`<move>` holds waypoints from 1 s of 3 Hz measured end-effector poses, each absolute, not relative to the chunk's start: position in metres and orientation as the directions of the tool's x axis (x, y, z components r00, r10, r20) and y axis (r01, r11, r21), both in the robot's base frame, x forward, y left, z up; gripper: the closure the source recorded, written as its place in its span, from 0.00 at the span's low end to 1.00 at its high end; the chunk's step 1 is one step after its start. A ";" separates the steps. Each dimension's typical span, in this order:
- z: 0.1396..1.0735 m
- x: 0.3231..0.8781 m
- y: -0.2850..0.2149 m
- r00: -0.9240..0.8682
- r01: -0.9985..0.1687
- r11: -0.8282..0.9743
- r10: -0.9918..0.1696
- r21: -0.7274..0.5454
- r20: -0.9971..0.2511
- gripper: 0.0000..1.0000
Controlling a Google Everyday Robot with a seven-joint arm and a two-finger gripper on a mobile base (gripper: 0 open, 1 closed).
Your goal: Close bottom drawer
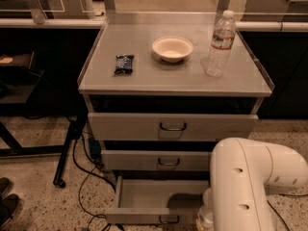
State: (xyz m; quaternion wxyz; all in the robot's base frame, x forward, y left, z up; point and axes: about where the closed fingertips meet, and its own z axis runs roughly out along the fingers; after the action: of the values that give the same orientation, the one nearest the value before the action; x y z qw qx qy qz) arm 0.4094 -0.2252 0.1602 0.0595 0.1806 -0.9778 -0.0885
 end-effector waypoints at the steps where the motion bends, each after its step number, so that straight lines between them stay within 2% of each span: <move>1: 0.171 0.453 -0.215 -0.932 -0.356 0.925 -0.361 0.137 0.016 1.00; 3: 0.163 0.433 -0.207 -0.926 -0.359 0.919 -0.372 0.163 0.062 1.00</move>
Offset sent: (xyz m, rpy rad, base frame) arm 0.0861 0.0206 0.0305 -0.0350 -0.1460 0.0170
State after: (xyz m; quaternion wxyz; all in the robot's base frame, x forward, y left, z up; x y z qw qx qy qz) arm 0.4325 -0.2073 0.1629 0.0462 0.1868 -0.9785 -0.0745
